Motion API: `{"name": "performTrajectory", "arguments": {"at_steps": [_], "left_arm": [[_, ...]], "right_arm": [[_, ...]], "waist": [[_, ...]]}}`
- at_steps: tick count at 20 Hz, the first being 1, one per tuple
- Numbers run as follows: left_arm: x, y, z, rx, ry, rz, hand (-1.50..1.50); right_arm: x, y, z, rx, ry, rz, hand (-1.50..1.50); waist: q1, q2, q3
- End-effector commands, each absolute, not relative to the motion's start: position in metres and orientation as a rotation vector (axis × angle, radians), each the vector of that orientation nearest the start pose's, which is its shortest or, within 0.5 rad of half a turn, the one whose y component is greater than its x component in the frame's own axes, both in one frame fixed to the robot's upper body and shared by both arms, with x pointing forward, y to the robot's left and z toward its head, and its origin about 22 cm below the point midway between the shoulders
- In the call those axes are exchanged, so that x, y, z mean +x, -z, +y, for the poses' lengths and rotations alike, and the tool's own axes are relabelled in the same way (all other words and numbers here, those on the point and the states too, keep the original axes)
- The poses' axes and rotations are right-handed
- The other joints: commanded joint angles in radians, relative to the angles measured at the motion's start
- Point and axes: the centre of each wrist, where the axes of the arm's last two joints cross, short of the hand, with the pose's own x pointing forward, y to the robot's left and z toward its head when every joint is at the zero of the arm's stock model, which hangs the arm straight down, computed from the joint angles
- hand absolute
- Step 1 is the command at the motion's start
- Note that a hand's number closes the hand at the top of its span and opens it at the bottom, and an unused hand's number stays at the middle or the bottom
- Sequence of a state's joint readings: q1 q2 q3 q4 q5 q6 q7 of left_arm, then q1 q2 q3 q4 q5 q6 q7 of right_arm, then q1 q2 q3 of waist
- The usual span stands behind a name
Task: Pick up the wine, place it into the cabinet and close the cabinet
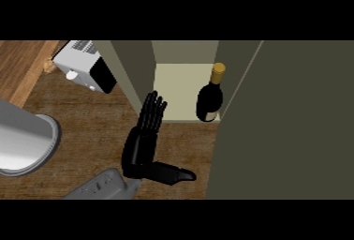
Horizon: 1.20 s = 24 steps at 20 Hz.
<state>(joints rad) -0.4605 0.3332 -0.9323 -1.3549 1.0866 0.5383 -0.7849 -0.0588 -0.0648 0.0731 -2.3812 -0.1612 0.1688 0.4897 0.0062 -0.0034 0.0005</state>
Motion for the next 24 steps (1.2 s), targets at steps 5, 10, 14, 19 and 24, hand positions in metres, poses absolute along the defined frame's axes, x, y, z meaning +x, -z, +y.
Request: {"name": "performTrajectory", "arguments": {"at_steps": [5, 10, 14, 19, 24], "left_arm": [[0.237, -0.039, 0.153, -0.552, -0.021, -1.818, 1.5], [0.184, -0.041, 0.186, -0.585, -0.046, -1.816, 1.5], [0.197, -0.056, 0.226, -0.563, -0.038, -1.851, 1.5], [0.165, -0.05, 0.254, -0.522, -0.074, -1.817, 1.5], [0.162, -0.056, 0.284, -0.505, -0.141, -1.861, -1.5]], "right_arm": [[0.147, -0.19, -0.217, 0.342, -0.537, -1.917, 1.5], [0.142, -0.196, -0.218, 0.421, -0.627, -1.857, 1.5], [0.139, -0.185, -0.197, 0.57, -0.64, -1.817, 1.5], [0.121, -0.192, -0.177, 0.663, -0.706, -1.768, 1.5], [0.114, -0.197, -0.132, 0.782, -0.778, -1.708, 1.5]], "waist": [[-0.006, 0.0, 0.0], [0.007, -0.003, 0.0], [0.006, -0.001, -0.001], [0.008, -0.004, -0.001], [0.009, -0.005, -0.003]]}}
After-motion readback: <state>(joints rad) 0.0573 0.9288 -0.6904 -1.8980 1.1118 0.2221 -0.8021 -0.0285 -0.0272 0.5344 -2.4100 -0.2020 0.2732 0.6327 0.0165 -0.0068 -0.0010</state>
